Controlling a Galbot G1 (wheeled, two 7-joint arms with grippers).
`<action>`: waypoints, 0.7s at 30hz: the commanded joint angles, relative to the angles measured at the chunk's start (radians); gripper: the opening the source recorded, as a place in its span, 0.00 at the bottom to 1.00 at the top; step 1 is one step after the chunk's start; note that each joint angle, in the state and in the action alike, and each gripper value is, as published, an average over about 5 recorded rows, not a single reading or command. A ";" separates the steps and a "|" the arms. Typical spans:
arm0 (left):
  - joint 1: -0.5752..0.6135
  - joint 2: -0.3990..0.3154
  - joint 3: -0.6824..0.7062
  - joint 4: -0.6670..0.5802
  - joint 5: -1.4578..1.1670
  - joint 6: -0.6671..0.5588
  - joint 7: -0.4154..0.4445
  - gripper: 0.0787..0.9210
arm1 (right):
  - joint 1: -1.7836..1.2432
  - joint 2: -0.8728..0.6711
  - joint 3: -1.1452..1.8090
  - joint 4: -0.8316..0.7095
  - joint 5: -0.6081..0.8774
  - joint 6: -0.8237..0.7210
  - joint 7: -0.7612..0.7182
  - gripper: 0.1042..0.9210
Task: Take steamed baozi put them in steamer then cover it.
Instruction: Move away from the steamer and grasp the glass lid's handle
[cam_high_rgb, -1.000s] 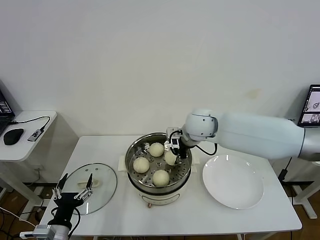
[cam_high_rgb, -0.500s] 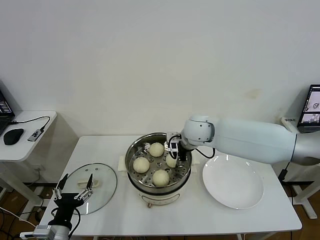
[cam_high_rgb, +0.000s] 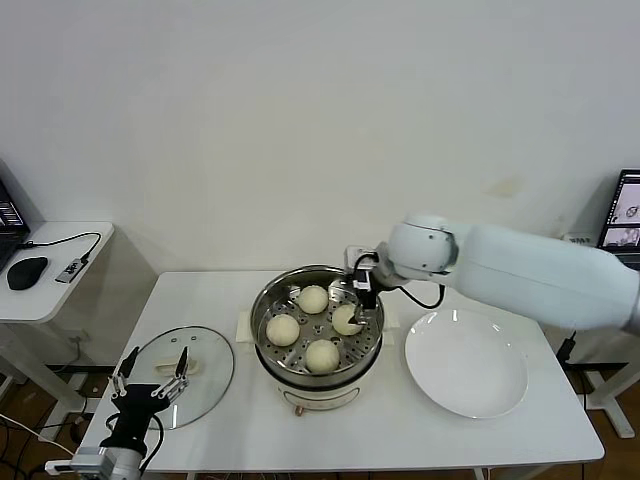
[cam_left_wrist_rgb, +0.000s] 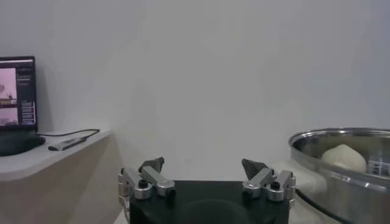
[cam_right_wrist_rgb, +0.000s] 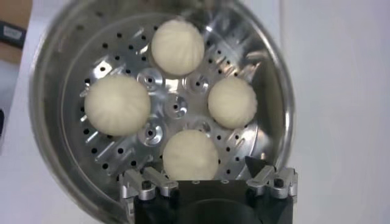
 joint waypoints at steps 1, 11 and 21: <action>-0.005 -0.003 0.006 0.007 0.004 -0.001 -0.004 0.88 | -0.461 -0.298 0.420 0.157 0.021 0.327 0.328 0.88; -0.012 -0.031 0.037 0.006 0.052 0.015 -0.027 0.88 | -1.377 -0.189 1.314 0.224 -0.197 0.629 0.480 0.88; -0.023 -0.038 0.057 0.049 0.234 0.080 -0.088 0.88 | -1.772 0.356 1.830 0.234 -0.425 0.840 0.367 0.88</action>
